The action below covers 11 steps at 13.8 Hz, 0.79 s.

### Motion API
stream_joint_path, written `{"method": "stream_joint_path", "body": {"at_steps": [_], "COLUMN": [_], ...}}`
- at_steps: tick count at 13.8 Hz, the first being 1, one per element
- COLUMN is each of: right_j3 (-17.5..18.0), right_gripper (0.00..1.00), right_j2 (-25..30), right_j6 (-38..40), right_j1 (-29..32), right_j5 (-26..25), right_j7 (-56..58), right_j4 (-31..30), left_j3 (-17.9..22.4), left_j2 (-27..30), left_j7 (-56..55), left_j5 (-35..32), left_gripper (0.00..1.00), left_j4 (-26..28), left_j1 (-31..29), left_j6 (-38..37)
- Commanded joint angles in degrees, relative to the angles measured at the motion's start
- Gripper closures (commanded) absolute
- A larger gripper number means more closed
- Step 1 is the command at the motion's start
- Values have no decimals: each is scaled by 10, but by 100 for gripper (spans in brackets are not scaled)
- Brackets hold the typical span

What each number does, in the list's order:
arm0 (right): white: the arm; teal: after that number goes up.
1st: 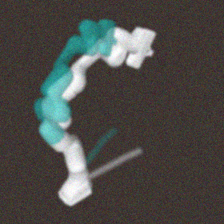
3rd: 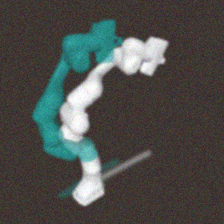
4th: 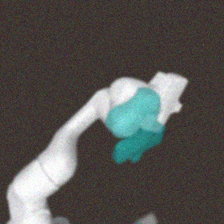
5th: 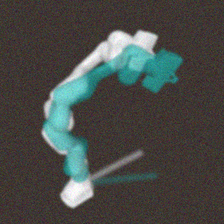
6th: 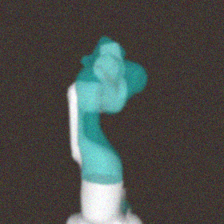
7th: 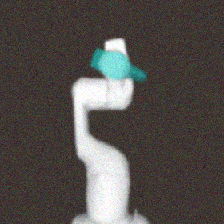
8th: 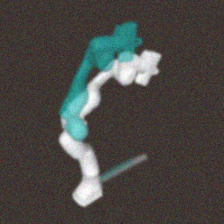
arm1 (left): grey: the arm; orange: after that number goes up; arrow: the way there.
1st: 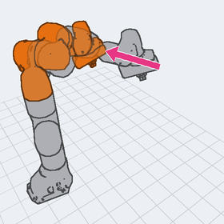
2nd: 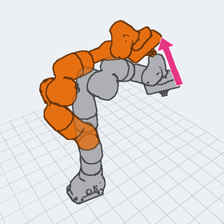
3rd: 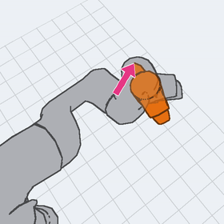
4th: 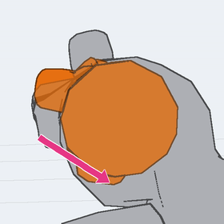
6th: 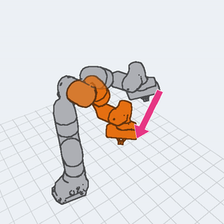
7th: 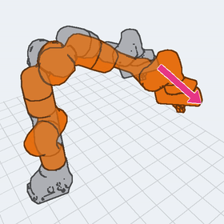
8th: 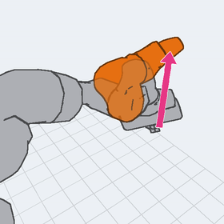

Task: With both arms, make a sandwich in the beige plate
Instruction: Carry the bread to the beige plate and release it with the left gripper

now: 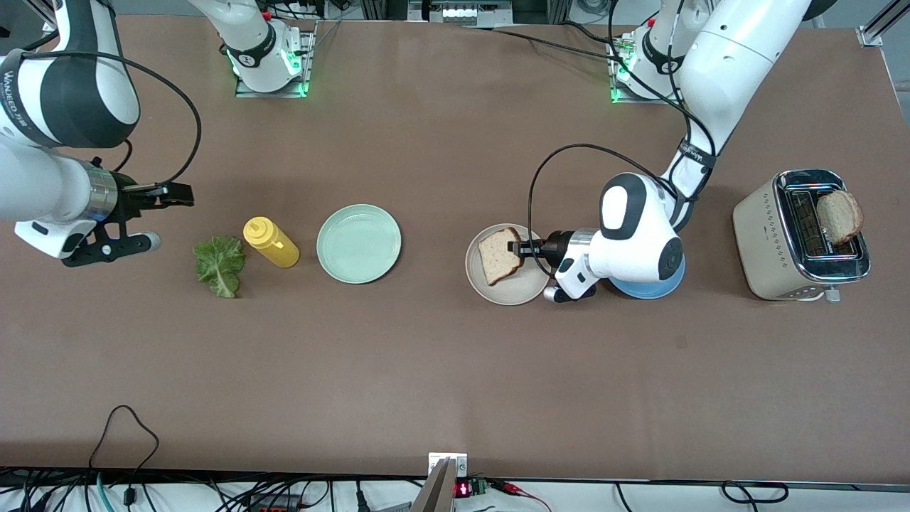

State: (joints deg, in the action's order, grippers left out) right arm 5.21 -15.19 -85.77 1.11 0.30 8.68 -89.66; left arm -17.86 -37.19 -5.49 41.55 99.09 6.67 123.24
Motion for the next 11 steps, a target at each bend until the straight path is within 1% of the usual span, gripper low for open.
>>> {"method": "stream_joint_path", "body": {"at_steps": [1, 3, 5, 7, 8, 9, 10, 11], "right_j3": [0, 4, 4, 5, 7, 7, 6, 6], "right_gripper": [0, 0, 0, 0, 0, 0, 0, 0], "right_j2": [0, 16, 32, 55, 85, 114, 133, 136], "right_j6": [-22, -54, -93, -147, -192, -246, -281, -305], "right_j1": [17, 16, 15, 34, 42, 46, 49, 56], "right_j5": [54, 55, 55, 61, 62, 71, 100, 134], "right_j7": [4, 23, 73, 140, 197, 271, 339, 401], "right_j4": [-37, -74, -117, -180, -230, -283, -324, -349], "left_j3": [3, 5, 9, 20, 23, 24, 25, 26], "left_j2": [-12, -12, -10, -3, 6, 14, 30, 42], "left_j7": [29, 49, 71, 72, 72, 68, 64, 58], "left_j5": [6, 5, 5, 0, -23, -65, -96, -114], "left_gripper": [0, 0, 0, 0, 0, 0, 0, 0], "left_j4": [-13, -19, -27, -28, -30, -35, -35, -35], "left_j1": [-3, -11, -13, -14, -14, -15, -17, -24], "left_j6": [1, 0, -3, -5, -5, -6, -12, -29]}}
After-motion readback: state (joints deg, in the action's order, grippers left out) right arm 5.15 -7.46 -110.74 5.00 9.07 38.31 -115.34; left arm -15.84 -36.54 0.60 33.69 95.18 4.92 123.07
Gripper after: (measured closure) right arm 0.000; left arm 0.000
